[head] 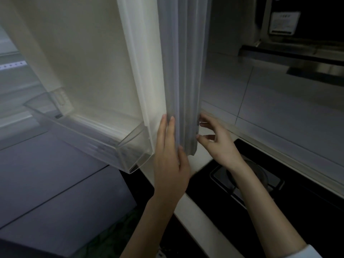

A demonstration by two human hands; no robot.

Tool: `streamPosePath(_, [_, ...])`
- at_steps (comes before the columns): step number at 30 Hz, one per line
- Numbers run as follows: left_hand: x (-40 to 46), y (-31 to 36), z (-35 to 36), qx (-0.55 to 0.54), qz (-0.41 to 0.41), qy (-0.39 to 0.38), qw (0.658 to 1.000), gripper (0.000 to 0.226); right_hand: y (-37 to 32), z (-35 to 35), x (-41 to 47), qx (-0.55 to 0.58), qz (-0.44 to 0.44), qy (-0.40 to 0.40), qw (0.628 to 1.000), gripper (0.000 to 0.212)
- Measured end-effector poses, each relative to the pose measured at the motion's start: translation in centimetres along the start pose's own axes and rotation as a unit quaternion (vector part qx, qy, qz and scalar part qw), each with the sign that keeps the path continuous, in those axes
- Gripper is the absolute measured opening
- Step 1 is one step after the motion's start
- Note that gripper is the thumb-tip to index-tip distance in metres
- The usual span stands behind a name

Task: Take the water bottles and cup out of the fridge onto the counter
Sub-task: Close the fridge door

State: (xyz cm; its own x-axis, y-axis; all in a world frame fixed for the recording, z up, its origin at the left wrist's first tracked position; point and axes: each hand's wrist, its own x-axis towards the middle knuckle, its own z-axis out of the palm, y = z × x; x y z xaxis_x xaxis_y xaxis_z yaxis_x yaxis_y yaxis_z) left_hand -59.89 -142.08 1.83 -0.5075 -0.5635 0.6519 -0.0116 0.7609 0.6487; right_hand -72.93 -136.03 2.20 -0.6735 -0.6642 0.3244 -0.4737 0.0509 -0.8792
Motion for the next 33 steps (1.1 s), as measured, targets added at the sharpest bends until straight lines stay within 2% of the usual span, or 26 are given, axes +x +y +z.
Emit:
streamPosePath(16, [-2.9,0.4,-5.8,-0.012,-0.001,0.129,0.992,0.057,-3.4,1.5,-4.0,0.026,-0.051,-0.090,0.994,0.017])
streamPosePath(26, [-5.1,0.3,-9.8,0.028,-0.042,0.193,0.980,0.052,-5.8,4.5,-5.2,-0.013,-0.121,-0.222,0.967,0.019])
streamPosePath(33, [-6.7,0.4,-13.0,0.064,-0.074,0.250,0.963,0.057,-8.3,7.9,-6.4,-0.004,-0.167,-0.276,0.947,0.025])
